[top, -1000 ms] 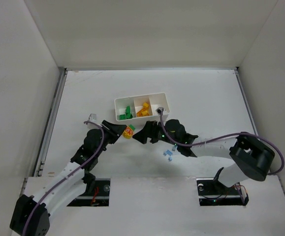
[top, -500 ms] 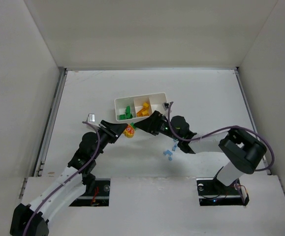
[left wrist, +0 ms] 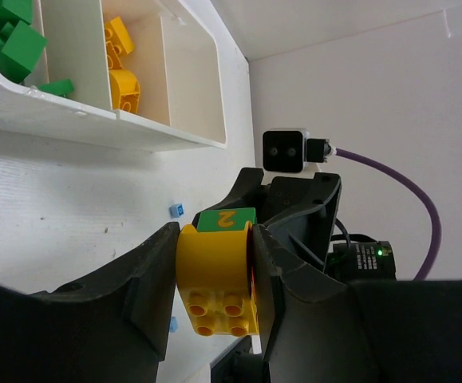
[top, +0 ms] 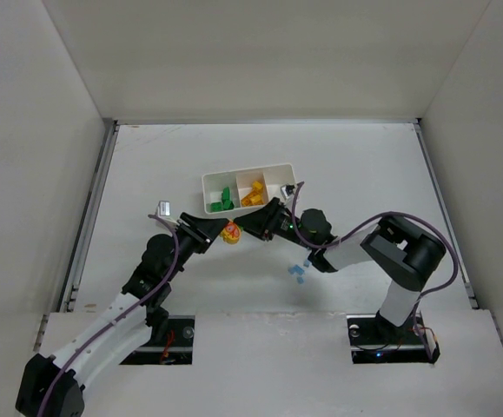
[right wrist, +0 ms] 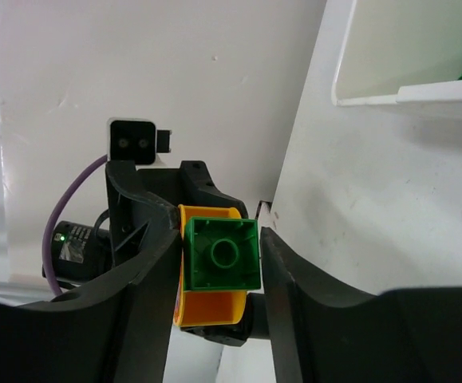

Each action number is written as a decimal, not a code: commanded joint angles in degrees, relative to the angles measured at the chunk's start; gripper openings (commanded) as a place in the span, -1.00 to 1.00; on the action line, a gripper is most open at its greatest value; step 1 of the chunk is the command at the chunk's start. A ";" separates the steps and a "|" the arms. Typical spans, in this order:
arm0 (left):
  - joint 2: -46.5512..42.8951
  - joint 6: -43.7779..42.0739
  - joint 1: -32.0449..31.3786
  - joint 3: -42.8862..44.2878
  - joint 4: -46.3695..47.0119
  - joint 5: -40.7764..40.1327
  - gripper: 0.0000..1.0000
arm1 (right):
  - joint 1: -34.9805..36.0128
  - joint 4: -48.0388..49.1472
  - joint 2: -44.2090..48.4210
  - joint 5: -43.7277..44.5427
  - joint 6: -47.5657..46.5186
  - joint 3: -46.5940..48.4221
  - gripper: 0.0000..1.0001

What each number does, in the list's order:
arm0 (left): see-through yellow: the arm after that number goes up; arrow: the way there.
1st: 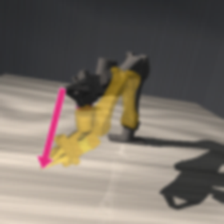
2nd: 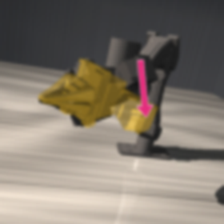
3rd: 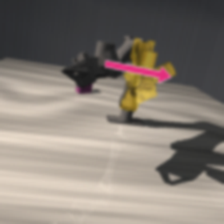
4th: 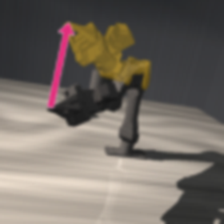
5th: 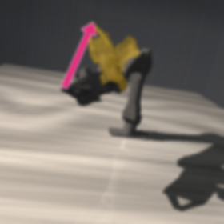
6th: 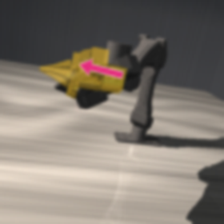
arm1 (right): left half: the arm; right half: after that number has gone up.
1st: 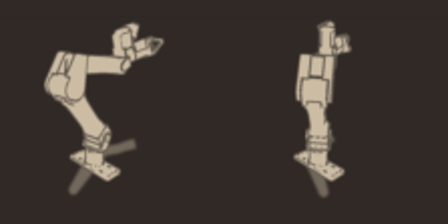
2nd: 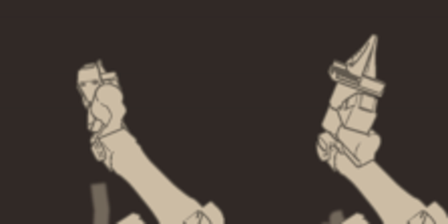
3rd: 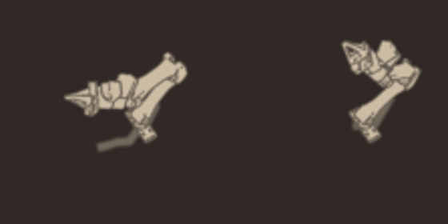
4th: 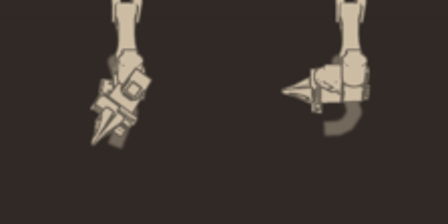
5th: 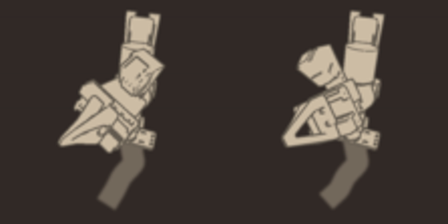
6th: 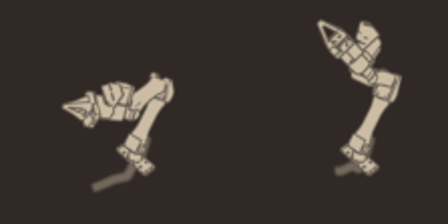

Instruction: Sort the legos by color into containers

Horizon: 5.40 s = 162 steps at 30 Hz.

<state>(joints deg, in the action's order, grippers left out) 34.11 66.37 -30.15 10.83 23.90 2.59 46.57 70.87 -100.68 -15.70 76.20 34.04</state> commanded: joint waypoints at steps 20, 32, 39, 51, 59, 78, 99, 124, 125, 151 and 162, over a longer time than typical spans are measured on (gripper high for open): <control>-3.08 -0.27 5.40 -0.02 1.76 4.70 -0.81 | -6.01 2.71 5.85 0.06 -3.68 -1.62 -0.22; -1.85 -5.81 13.05 6.57 -1.48 6.11 -0.80 | -2.32 -33.76 3.13 11.65 -25.56 20.52 -0.17; -0.27 -7.83 14.64 7.45 -2.19 6.02 -0.80 | -1.09 -41.42 -2.58 15.35 -29.71 30.63 0.20; 6.13 -12.05 12.98 10.78 -0.96 1.73 -0.79 | -2.14 -39.59 6.45 19.04 -31.29 23.02 0.28; 22.82 -22.14 0.86 20.44 0.97 -12.33 -0.78 | -3.11 -39.40 23.85 26.94 -33.66 4.12 -0.51; 56.32 -37.54 -4.87 44.97 2.03 -21.75 -0.60 | -0.82 -53.54 46.54 41.27 -35.07 -13.74 -0.21; 36.92 -29.82 -16.11 42.34 -1.22 -26.41 1.00 | -0.29 -60.40 43.92 46.64 -34.19 -11.64 -0.46; 25.22 -22.08 -23.42 40.94 0.36 -33.00 1.00 | -1.52 -64.46 31.08 47.00 -31.99 -8.12 0.35; 25.04 -21.81 -23.07 40.68 0.27 -33.00 1.00 | -1.52 -64.37 30.55 46.82 -32.08 -7.94 0.35; 34.88 -31.56 -34.39 17.83 3.42 -26.93 1.00 | -1.52 -64.63 17.28 46.90 -34.02 -0.38 -0.13; 41.91 -35.43 -42.22 17.65 7.12 -27.20 0.04 | -1.44 -69.29 13.42 53.05 -33.05 3.48 -0.14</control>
<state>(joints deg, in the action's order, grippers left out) 75.77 32.77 -71.59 28.56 27.68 -23.40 45.34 3.51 -86.02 33.34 42.46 34.63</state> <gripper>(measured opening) 0.529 0.435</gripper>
